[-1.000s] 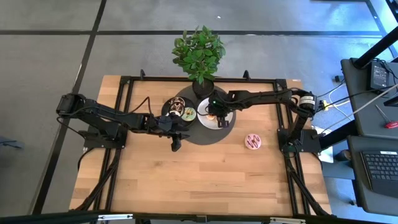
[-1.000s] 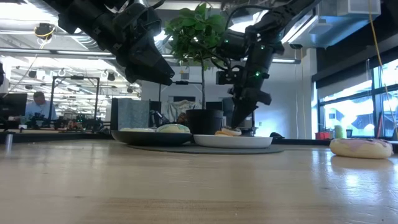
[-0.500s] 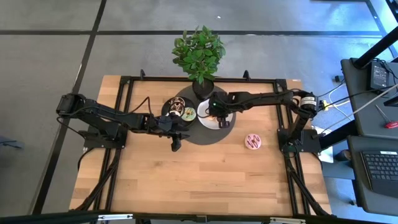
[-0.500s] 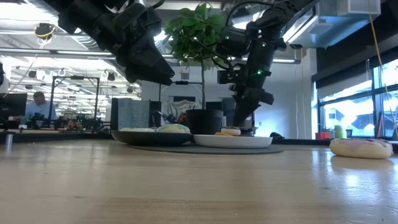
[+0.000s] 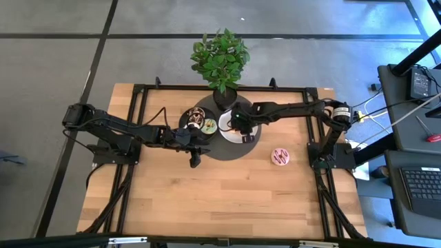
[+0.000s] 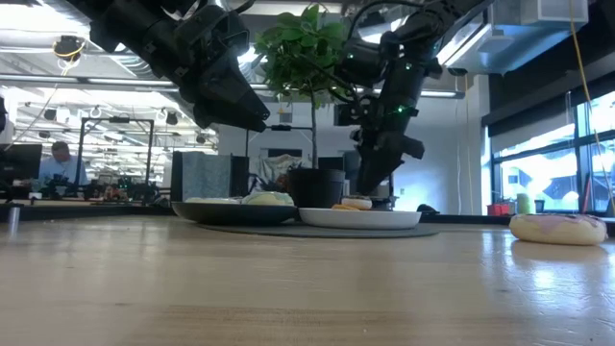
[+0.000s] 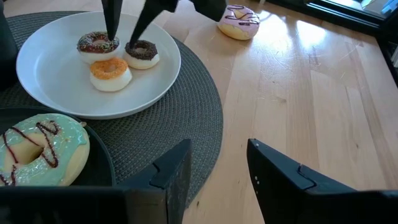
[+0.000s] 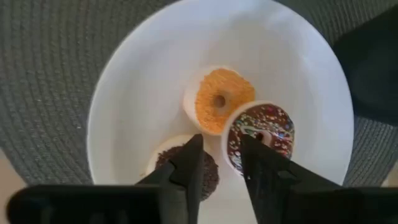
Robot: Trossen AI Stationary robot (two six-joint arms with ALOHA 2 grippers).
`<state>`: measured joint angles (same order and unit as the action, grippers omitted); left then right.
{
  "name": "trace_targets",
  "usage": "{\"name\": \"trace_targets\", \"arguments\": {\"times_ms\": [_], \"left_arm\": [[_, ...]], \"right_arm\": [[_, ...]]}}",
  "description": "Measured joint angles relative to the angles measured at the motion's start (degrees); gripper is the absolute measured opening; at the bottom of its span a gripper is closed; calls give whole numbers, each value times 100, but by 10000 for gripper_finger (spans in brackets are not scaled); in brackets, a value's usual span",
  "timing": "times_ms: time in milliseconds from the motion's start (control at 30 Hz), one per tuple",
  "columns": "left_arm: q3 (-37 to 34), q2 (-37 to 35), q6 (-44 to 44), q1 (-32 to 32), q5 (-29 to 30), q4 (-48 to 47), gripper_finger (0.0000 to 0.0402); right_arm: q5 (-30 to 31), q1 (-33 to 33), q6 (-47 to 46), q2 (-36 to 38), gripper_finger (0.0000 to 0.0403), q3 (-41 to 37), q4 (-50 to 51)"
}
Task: Pick & Place donuts
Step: Put the small brown donut on the white plate
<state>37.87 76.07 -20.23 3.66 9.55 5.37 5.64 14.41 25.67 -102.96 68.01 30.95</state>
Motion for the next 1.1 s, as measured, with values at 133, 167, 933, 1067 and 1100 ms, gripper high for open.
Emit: {"name": "trace_targets", "arguments": {"times_ms": [133,167,933,1067,1100], "left_arm": [[0,0,0,0,-1,0,151],[0,0,0,0,1,0,150],[0,0,65,-1,-1,-2,152],[0,0,63,-2,-1,-4,150],[0,0,61,-2,-1,-2,149]], "right_arm": [[-10,-2,20,0,135,0,1],[-31,0,37,0,140,0,-5],[180,2,4,0,154,2,-254],[178,2,-4,0,146,2,-250],[178,2,-4,0,143,2,-250]]}}
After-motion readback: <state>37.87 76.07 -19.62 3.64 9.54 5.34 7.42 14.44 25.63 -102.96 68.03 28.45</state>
